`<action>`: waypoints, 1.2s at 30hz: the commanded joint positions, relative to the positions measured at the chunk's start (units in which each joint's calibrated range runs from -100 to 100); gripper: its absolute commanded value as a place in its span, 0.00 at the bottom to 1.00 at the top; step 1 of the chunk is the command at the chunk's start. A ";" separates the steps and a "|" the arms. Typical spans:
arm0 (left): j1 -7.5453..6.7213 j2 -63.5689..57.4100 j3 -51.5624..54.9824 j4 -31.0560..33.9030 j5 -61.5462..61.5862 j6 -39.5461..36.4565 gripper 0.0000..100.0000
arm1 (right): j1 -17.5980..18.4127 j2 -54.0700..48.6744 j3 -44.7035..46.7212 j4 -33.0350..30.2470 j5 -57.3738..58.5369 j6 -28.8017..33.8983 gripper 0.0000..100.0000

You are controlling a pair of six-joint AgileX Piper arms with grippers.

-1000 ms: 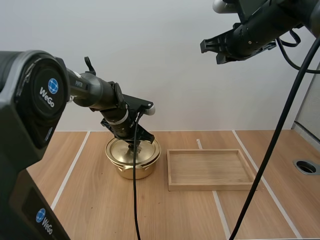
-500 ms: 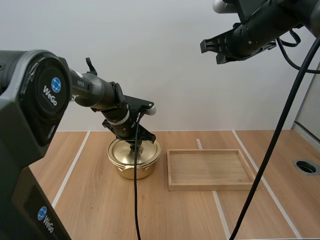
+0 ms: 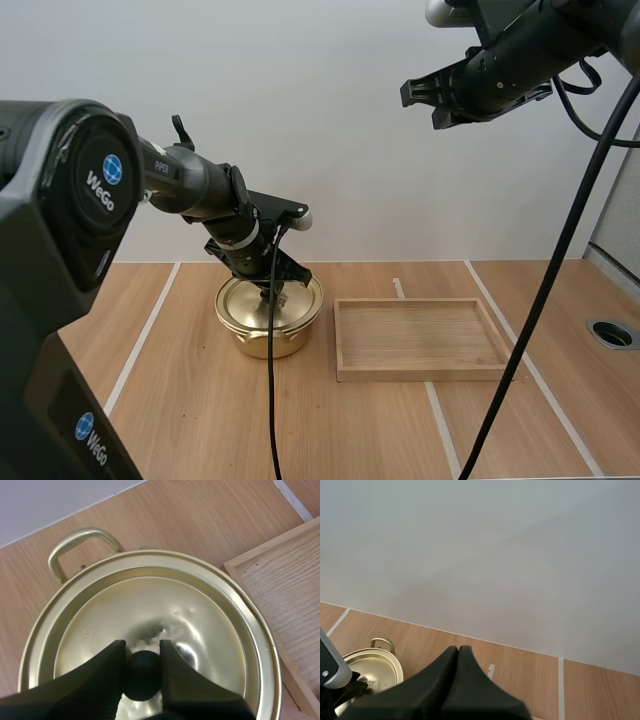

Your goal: Open the pot, put the grape inside, and close it

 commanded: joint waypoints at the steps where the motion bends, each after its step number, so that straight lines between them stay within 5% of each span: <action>1: -0.14 1.30 0.27 1.58 1.81 -0.26 0.40 | -0.14 -0.83 0.18 0.51 0.45 -0.17 0.00; 4: -0.14 1.30 0.27 1.81 1.81 -0.26 0.95 | -0.14 -0.83 0.18 0.51 0.45 -0.17 0.00; 5: -0.14 1.30 0.27 1.93 1.81 -0.26 1.00 | -0.14 -0.83 0.18 0.51 0.45 -0.17 0.00; 16: -0.14 0.76 -0.73 2.33 3.11 0.54 1.00 | -0.14 -0.83 0.18 0.51 0.45 -0.17 0.00; 26: -0.14 -7.00 -15.25 3.12 19.82 0.16 1.00 | -0.14 -0.83 0.18 0.51 0.98 -0.17 0.00; 36: -0.14 -13.66 -21.87 3.43 22.02 0.41 1.00 | -0.14 -0.83 0.18 0.51 0.98 -0.17 0.00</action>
